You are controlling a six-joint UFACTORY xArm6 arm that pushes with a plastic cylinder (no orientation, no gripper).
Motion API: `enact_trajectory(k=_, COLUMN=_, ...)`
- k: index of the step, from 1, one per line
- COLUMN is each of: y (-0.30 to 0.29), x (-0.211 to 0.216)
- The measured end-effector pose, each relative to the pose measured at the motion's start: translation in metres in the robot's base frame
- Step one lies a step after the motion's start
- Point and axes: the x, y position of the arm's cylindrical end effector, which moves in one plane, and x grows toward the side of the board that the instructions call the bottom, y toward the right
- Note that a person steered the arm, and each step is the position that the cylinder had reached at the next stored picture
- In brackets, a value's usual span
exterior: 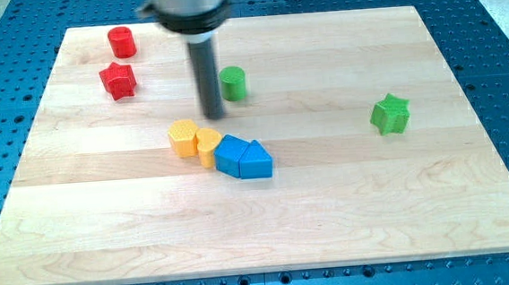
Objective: Move the green circle to the right of the red circle
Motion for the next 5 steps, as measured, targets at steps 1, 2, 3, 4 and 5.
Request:
enact_trajectory(k=1, y=-0.009, x=-0.03)
enact_trajectory(k=2, y=-0.021, x=-0.043)
enact_trajectory(k=3, y=0.017, x=-0.043)
enact_trajectory(k=4, y=0.036, x=-0.054)
enact_trajectory(k=5, y=0.005, x=-0.103)
